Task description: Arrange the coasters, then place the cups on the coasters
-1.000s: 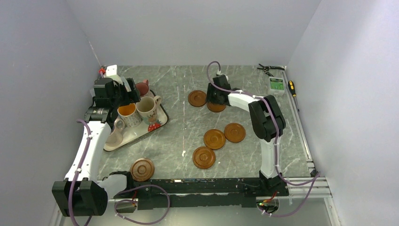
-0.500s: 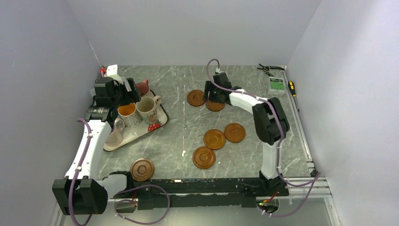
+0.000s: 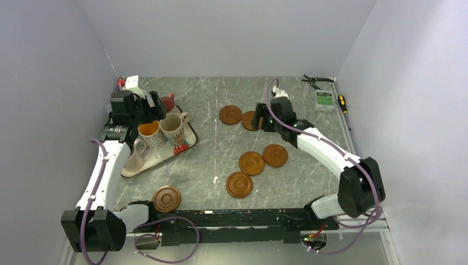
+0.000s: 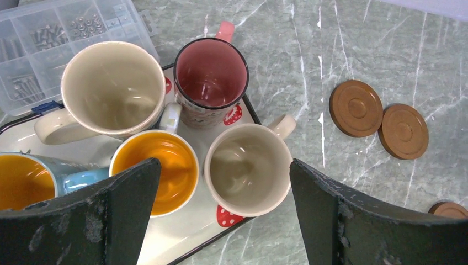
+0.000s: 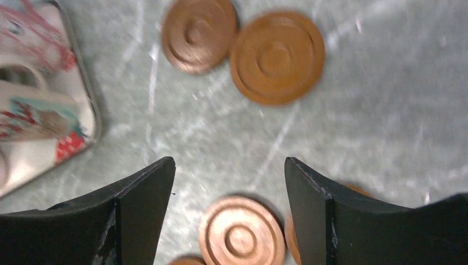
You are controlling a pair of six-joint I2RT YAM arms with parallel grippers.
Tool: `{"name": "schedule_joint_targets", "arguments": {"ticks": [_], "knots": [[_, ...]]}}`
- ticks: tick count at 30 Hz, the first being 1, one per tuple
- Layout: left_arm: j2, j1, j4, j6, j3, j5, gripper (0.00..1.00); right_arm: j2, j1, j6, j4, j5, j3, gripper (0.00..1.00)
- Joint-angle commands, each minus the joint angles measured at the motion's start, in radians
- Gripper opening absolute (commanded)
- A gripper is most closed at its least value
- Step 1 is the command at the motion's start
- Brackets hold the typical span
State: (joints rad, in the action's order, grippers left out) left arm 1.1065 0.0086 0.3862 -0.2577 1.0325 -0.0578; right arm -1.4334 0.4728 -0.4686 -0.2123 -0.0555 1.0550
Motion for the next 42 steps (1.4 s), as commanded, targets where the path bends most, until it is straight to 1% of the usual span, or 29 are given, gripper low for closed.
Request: {"name": "schedule_joint_targets", "arguments": {"ticks": [1, 5, 12, 19, 28, 34, 37, 42], "knots": [[0.001, -0.026, -0.009, -0.026, 0.043, -0.034, 0.94, 0.088, -0.002, -0.094, -0.023, -0.043, -0.145, 0.77], [0.001, -0.032, -0.012, -0.033, 0.040, -0.049, 0.94, 0.121, -0.002, -0.138, 0.012, -0.033, -0.252, 0.78], [0.010, -0.035, -0.014, -0.037, 0.038, -0.054, 0.93, 0.087, -0.002, -0.184, 0.015, -0.058, -0.311, 0.77], [0.010, -0.034, -0.010, -0.037, 0.040, -0.046, 0.93, 0.057, -0.001, -0.275, 0.105, -0.044, -0.381, 0.76], [0.019, -0.035, -0.007, -0.040, 0.043, -0.048, 0.93, 0.036, -0.010, -0.300, 0.168, -0.108, -0.431, 0.76], [0.026, -0.035, -0.005, -0.039, 0.044, -0.052, 0.94, 0.003, -0.053, -0.288, 0.209, -0.108, -0.445, 0.74], [0.029, -0.035, -0.004, -0.040, 0.045, -0.055, 0.94, -0.020, -0.086, -0.281, 0.263, -0.100, -0.448, 0.73], [0.036, -0.035, -0.003, -0.039, 0.047, -0.058, 0.94, -0.080, -0.127, -0.263, 0.314, -0.088, -0.418, 0.72]]}}
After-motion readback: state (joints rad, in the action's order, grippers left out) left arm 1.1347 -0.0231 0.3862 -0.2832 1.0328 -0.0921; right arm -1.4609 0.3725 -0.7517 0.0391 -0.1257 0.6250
